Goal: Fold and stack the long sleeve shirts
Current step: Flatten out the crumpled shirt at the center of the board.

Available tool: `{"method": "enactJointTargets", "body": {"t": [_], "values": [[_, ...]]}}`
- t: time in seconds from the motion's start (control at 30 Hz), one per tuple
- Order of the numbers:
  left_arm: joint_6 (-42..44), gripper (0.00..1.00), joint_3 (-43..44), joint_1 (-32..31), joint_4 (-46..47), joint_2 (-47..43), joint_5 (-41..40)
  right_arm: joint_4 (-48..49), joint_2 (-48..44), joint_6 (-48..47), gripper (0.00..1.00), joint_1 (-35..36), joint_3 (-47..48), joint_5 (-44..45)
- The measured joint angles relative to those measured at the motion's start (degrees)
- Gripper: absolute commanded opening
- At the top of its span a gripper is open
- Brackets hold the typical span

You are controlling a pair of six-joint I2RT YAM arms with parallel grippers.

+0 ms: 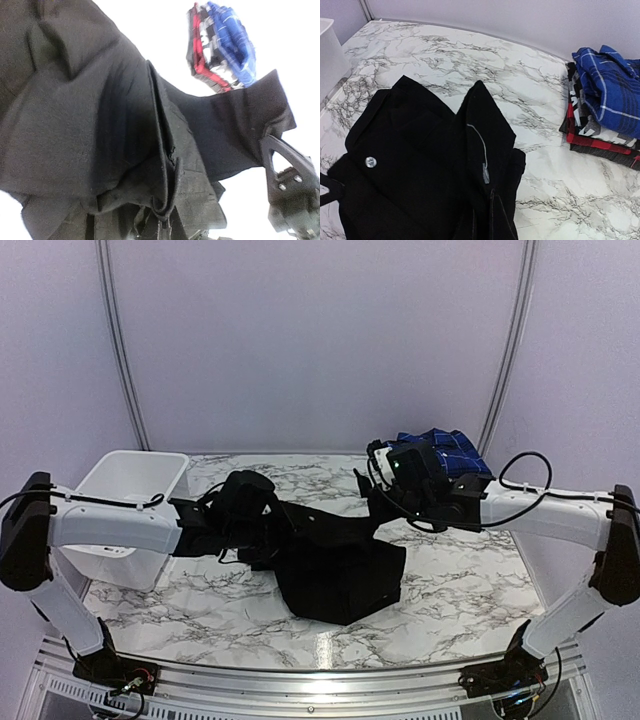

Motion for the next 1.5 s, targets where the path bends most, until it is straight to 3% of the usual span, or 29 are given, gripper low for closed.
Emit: {"method": "enactJointTargets", "body": {"t": [0.17, 0.3, 0.4, 0.6, 0.83, 1.1, 1.3, 1.5], "values": [[3.17, 0.0, -0.46, 0.0, -4.28, -6.1, -3.28, -0.17, -0.74, -0.85, 0.0, -2.47, 0.5, 2.58], [9.16, 0.0, 2.36, 1.73, -13.64, -10.93, -7.52, -2.19, -1.51, -2.73, 0.0, -7.67, 3.87, 5.18], [15.15, 0.0, 8.57, 7.02, -21.62, -14.16, -10.47, -3.69, -2.82, -4.76, 0.0, -12.28, 8.57, 6.82], [28.87, 0.0, 29.83, 22.82, -33.73, -18.53, -15.67, -3.19, -5.4, -9.51, 0.0, -19.43, 22.51, 10.49], [38.97, 0.0, 50.21, 32.2, -40.3, -15.06, -14.82, -0.76, -5.75, -15.82, 0.0, -21.11, 34.4, 14.29], [41.59, 0.0, 58.64, 39.78, -43.89, -7.93, -8.81, 0.63, -4.9, -21.42, 0.0, -21.68, 41.18, 17.77], [42.47, 0.0, 56.92, 36.33, -43.15, -7.72, 4.22, -0.04, -4.72, -20.72, 0.0, -21.73, 41.05, 14.1], [49.18, 0.0, 41.68, 17.33, -38.86, -11.43, 18.86, -1.07, -1.55, -19.3, 0.0, -21.77, 40.92, 9.46]]}}
